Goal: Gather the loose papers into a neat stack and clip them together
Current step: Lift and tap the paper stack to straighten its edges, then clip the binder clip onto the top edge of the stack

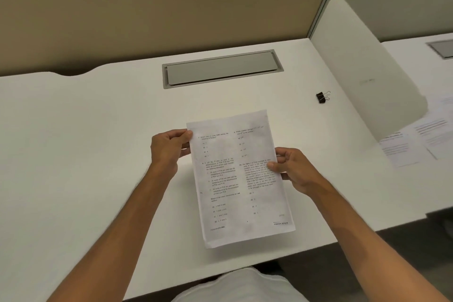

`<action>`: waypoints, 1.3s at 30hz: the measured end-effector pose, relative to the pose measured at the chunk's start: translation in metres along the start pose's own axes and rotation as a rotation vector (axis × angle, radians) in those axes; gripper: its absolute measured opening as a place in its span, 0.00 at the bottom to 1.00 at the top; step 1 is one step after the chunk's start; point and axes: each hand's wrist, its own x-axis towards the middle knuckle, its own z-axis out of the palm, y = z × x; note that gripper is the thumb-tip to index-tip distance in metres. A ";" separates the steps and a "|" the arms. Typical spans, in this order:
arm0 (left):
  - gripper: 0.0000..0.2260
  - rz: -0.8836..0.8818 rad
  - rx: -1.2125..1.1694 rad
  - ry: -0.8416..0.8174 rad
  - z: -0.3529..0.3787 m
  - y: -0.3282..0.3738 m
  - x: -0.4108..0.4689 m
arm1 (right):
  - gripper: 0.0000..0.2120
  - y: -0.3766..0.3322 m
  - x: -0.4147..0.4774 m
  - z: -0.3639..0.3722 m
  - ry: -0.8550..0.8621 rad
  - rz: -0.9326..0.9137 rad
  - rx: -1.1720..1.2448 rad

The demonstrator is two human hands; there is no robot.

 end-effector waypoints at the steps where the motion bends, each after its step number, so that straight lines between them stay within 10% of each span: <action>1: 0.02 -0.003 0.002 0.004 0.008 0.000 0.002 | 0.12 -0.001 0.002 -0.007 0.012 0.001 -0.001; 24: 0.05 -0.074 0.187 0.194 0.218 -0.009 0.055 | 0.03 -0.007 0.075 -0.188 0.240 0.092 -0.146; 39: 0.06 -0.072 0.285 0.251 0.233 -0.020 0.070 | 0.15 -0.058 0.178 -0.260 0.806 -0.175 -0.506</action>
